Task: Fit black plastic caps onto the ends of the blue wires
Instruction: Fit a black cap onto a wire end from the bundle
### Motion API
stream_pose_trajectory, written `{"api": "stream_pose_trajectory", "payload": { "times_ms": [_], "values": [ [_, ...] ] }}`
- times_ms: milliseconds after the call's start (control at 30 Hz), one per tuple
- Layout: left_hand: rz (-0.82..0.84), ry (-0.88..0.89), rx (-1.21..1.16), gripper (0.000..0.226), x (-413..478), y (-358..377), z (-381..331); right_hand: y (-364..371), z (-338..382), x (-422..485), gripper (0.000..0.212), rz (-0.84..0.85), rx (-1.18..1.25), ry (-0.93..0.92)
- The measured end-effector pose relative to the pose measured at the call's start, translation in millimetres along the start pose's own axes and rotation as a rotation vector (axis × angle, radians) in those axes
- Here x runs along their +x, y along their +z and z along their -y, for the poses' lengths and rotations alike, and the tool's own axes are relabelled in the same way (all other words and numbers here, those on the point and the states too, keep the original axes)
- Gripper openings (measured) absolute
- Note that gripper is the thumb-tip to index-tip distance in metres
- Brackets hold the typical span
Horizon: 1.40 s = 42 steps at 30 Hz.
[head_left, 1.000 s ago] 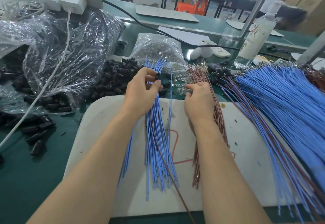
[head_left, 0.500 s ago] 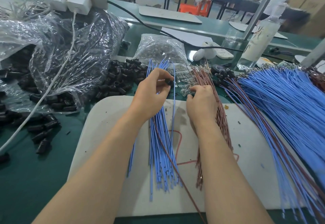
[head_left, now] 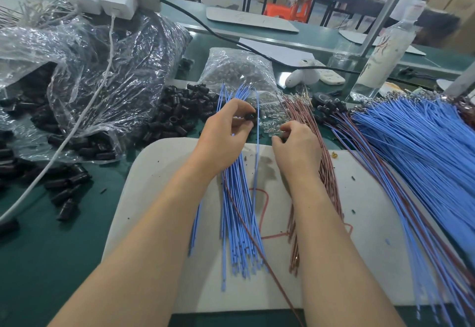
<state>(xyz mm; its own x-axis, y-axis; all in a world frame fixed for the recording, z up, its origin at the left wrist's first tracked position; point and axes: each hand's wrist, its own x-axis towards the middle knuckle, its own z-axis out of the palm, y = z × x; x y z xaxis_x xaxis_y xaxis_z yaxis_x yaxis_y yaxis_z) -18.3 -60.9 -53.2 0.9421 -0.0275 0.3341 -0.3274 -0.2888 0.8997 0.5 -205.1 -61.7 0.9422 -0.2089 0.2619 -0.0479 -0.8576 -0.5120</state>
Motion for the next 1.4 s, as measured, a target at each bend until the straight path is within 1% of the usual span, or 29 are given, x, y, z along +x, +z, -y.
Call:
{"api": "stream_pose_trajectory", "payload": {
  "times_ms": [33,167,300,367,433,500,567,633,667,733,767,800,867,967,1067,1133,1233,1333,1400],
  "values": [
    [0.002,-0.002,0.001,0.016,0.0,-0.1,0.0,0.3,0.1,0.0,0.025,0.004,-0.003,-0.001],
    [0.011,-0.014,0.0,0.016,0.3,0.1,-0.4,2.6,-0.6,0.3,0.013,-0.014,-0.016,-0.009],
    [0.02,-0.027,0.012,0.016,-0.5,0.7,-0.5,2.2,1.6,-0.1,0.008,-0.017,0.01,-0.003],
    [0.019,-0.029,0.037,0.016,-0.4,0.4,-0.2,1.9,3.1,-0.4,0.014,0.003,0.024,-0.002],
    [0.011,-0.031,0.069,0.017,-0.4,-0.2,0.0,2.8,3.3,-0.4,0.022,0.033,-0.026,-0.014],
    [-0.005,-0.035,0.098,0.017,-0.5,-0.8,0.4,4.2,2.8,-1.3,0.021,0.032,-0.069,-0.039],
    [-0.028,-0.039,0.118,0.017,-0.4,-0.7,1.0,2.8,3.6,-1.9,0.02,-0.04,0.043,-0.058],
    [-0.054,-0.032,0.13,0.017,0.0,-0.2,1.3,-1.6,7.6,-4.0,0.017,-0.128,0.269,-0.105],
    [-0.068,-0.026,0.135,0.017,0.8,-0.4,1.4,-4.3,11.8,-6.0,0.016,-0.122,0.38,-0.147],
    [-0.098,-0.01,0.161,0.018,2.5,-1.3,2.0,-6.8,23.7,-12.0,0.014,-0.004,0.56,-0.213],
    [-0.114,-0.005,0.182,0.019,3.0,-1.7,2.5,-5.5,29.0,-15.0,0.015,0.062,0.616,-0.216],
    [-0.132,-0.004,0.198,0.021,3.4,-1.8,2.9,-3.1,33.0,-16.9,0.017,0.098,0.646,-0.205],
    [-0.148,-0.002,0.206,0.023,3.6,-1.5,2.6,0.9,35.9,-17.1,0.016,0.089,0.665,-0.172],
    [-0.14,0.014,0.256,0.019,3.4,-0.6,2.2,1.4,31.6,-12.7,0.006,0.04,0.713,-0.122],
    [-0.145,0.01,0.336,0.011,4.2,-1.6,5.1,1.5,28.7,-8.9,0.002,0.04,0.809,-0.045],
    [-0.139,0.02,0.327,0.007,3.7,-1.2,6.2,2.4,29.4,-7.7,0.004,0.064,0.872,-0.009],
    [-0.109,0.029,0.312,0.012,2.9,1.0,5.8,1.9,29.3,-7.5,0.009,0.106,0.914,0.011],
    [-0.079,0.058,0.327,0.013,2.8,1.8,5.9,1.1,28.8,-7.5,0.012,0.098,0.941,0.021],
    [-0.064,0.073,0.334,0.013,2.9,1.3,5.5,1.2,28.3,-7.1,0.009,0.083,0.975,0.038]
  ]
}}
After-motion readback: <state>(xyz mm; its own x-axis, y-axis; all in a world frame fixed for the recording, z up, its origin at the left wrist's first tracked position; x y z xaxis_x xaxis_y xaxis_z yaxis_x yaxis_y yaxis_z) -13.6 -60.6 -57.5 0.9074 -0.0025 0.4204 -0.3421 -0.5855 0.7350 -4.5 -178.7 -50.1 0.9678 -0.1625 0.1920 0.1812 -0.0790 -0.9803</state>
